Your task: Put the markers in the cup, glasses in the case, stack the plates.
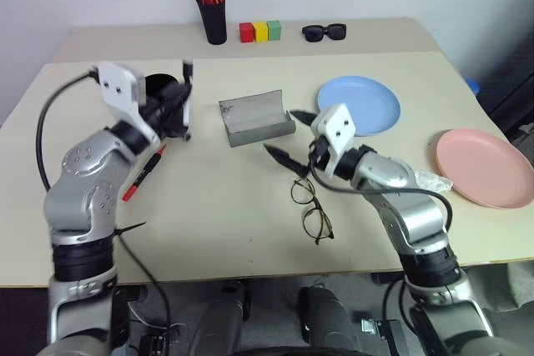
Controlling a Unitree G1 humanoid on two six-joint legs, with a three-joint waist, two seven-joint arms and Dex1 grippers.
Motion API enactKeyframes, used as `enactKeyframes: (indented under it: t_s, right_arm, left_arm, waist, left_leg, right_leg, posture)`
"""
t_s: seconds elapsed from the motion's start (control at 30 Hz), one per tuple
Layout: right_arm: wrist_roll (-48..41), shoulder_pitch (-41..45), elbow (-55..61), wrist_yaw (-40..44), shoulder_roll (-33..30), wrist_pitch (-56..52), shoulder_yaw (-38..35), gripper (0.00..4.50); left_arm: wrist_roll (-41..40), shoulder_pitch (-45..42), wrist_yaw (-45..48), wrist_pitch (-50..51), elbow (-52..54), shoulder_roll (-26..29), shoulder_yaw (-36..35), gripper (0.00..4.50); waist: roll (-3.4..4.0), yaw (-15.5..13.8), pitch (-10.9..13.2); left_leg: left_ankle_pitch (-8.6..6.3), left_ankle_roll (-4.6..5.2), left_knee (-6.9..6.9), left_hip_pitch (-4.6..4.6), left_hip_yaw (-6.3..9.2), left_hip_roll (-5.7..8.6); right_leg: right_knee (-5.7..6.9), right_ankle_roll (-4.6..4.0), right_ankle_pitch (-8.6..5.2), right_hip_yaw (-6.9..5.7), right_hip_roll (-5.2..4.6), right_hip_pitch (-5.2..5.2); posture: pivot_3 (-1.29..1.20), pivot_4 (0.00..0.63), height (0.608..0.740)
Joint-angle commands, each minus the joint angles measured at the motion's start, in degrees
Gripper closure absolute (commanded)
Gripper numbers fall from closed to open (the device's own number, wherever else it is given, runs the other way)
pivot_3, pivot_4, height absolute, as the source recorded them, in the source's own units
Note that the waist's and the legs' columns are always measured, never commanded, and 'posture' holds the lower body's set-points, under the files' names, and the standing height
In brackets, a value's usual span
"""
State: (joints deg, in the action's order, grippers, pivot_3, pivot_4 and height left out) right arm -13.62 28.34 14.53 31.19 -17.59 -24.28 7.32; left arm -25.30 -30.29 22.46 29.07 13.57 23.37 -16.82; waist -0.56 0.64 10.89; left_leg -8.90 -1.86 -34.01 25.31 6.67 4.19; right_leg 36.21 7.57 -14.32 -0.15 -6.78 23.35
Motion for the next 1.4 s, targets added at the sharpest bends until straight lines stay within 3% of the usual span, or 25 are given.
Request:
enactKeyframes:
  t_s: [0.03,0.1,0.2,0.5,0.93,1.03,1.23,1.27,1.4]
  right_arm:
    - [-1.0,3.0,-1.3,-3.2,3.2,1.2,-2.5,0.00]
    - [-1.4,4.9,-2.6,-3.5,5.8,1.5,-1.6,0.00]
    - [-0.8,6.6,-4.3,-2.9,8.4,2.8,0.3,0.00]
    - [-1.2,6.7,-4.4,-2.5,11.5,3.7,1.1,0.00]
    - [-0.9,6.1,-4.7,-2.6,12.1,3.7,1.2,0.00]
    - [-0.9,6.2,-4.9,-2.5,12.1,3.8,1.2,0.00]
    - [-0.9,6.3,-5.1,-2.2,11.9,3.6,1.2,0.00]
    - [-1.0,6.3,-5.1,-2.1,11.9,3.6,1.3,0.00]
    - [-0.9,6.1,-4.9,-2.0,12.0,3.5,1.4,0.00]
  left_arm:
    - [5.2,-3.7,-9.4,-6.0,-2.0,-2.2,-1.9,4.46]
    - [13.8,-6.3,-17.3,-11.8,-7.3,-3.1,0.7,4.46]
    - [20.7,-9.7,-25.5,-18.3,-15.2,-5.1,2.1,4.46]
    - [21.5,-15.4,-26.9,-31.8,-33.6,-6.4,2.2,4.46]
    - [20.9,-13.0,-27.1,-34.7,-36.0,-7.8,2.2,4.46]
    - [20.7,-12.7,-27.2,-34.7,-36.2,-8.0,2.1,3.33]
    - [20.8,-12.4,-27.9,-34.5,-36.3,-8.3,1.9,0.29]
    - [20.9,-12.3,-28.1,-34.4,-36.2,-8.4,1.9,0.03]
    - [19.7,-12.4,-29.1,-34.2,-34.6,-9.0,0.9,0.03]
  waist:
    - [0.00,0.1,0.0]
    - [0.00,0.1,0.0]
    - [0.00,0.1,0.0]
    - [-0.01,0.2,0.0]
    - [0.00,0.3,0.0]
    - [-0.01,0.3,0.0]
    - [-0.01,0.3,0.0]
    - [0.00,0.3,0.0]
    - [0.00,0.3,0.0]
  left_leg:
    - [0.00,0.00,0.00,0.00,-0.01,0.01]
    - [0.01,0.01,0.01,-0.03,-0.02,0.04]
    - [0.02,0.00,0.00,-0.05,-0.03,0.05]
    - [0.03,-0.01,-0.03,-0.03,-0.01,0.08]
    - [0.03,-0.01,-0.02,-0.03,0.00,0.08]
    - [0.03,-0.01,-0.02,-0.03,0.00,0.08]
    - [0.03,-0.01,-0.02,-0.03,0.00,0.08]
    - [0.03,-0.01,-0.02,-0.03,0.00,0.08]
    - [0.03,-0.01,-0.02,-0.03,0.00,0.08]
  right_leg:
    - [0.00,0.00,0.00,0.00,0.02,0.00]
    - [0.04,-0.01,0.01,0.00,0.04,0.00]
    - [0.09,-0.03,0.03,0.00,0.10,0.01]
    - [0.12,0.06,0.13,0.00,0.09,0.01]
    - [0.16,0.06,0.13,0.00,0.09,0.04]
    - [0.17,0.06,0.13,-0.01,0.09,0.04]
    - [0.17,0.06,0.13,0.00,0.09,0.04]
    - [0.17,0.06,0.13,-0.01,0.09,0.04]
    - [0.17,0.06,0.13,-0.01,0.09,0.04]
  posture:
    - [0.00,0.150,0.740]
    - [0.00,0.150,0.740]
    - [0.00,0.150,0.740]
    - [0.00,0.150,0.740]
    - [0.00,0.150,0.740]
    - [0.00,0.150,0.740]
    - [0.00,0.150,0.740]
    - [0.00,0.150,0.740]
    - [0.00,0.150,0.740]
